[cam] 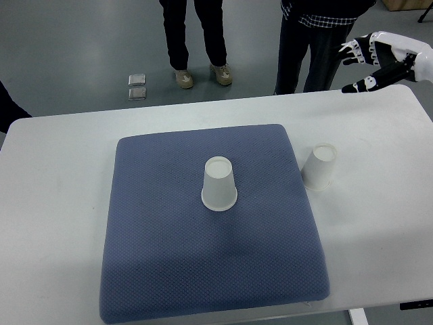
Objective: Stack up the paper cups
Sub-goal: 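Move the right hand over the white cup beside the pad and lower it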
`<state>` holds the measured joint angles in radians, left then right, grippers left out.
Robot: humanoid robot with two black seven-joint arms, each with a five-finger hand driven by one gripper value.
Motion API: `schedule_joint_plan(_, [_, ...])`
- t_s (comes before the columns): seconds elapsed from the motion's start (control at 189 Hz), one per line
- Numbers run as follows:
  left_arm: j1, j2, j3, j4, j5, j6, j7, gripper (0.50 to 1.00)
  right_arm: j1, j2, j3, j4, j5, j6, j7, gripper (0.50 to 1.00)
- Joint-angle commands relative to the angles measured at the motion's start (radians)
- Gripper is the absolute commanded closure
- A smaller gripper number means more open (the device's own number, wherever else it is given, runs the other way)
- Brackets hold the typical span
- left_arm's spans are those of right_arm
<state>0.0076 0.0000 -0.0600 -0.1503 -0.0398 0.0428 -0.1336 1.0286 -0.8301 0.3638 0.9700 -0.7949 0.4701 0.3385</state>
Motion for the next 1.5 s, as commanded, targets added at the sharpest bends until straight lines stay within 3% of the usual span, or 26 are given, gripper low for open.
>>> schedule_joint_plan(0.0, [0.0,0.0,0.0,0.0,0.0,0.0,0.0,0.5,0.002,-0.023,-0.002,0.05,-0.164,0.024,0.004,0.589])
schedule_joint_plan(0.169, [0.0,0.0,0.0,0.0,0.0,0.0,0.0,0.5,-0.001,-0.014,0.0,0.119,-0.454,0.009,0.004,0.591])
schedule_joint_plan(0.433, [0.0,0.0,-0.001,0.0,0.0,0.0,-0.001,0.5,-0.021,0.077,-0.014,0.125,-0.714,-0.091,0.004,0.593])
schedule_joint_plan(0.771, [0.0,0.0,0.0,0.0,0.0,0.0,0.0,0.5,-0.03,0.108,-0.144,0.127,-0.761,-0.179,0.004,0.593])
schedule_joint_plan(1.13, [0.0,0.0,0.0,0.0,0.0,0.0,0.0,0.5,-0.042,0.132,-0.229,0.111,-0.814,-0.341,0.002,0.595])
schedule_joint_plan(1.494, [0.0,0.0,-0.001,0.0,0.0,0.0,0.0,0.5,-0.071,0.167,-0.23,0.087,-0.84,-0.366,-0.001,0.603])
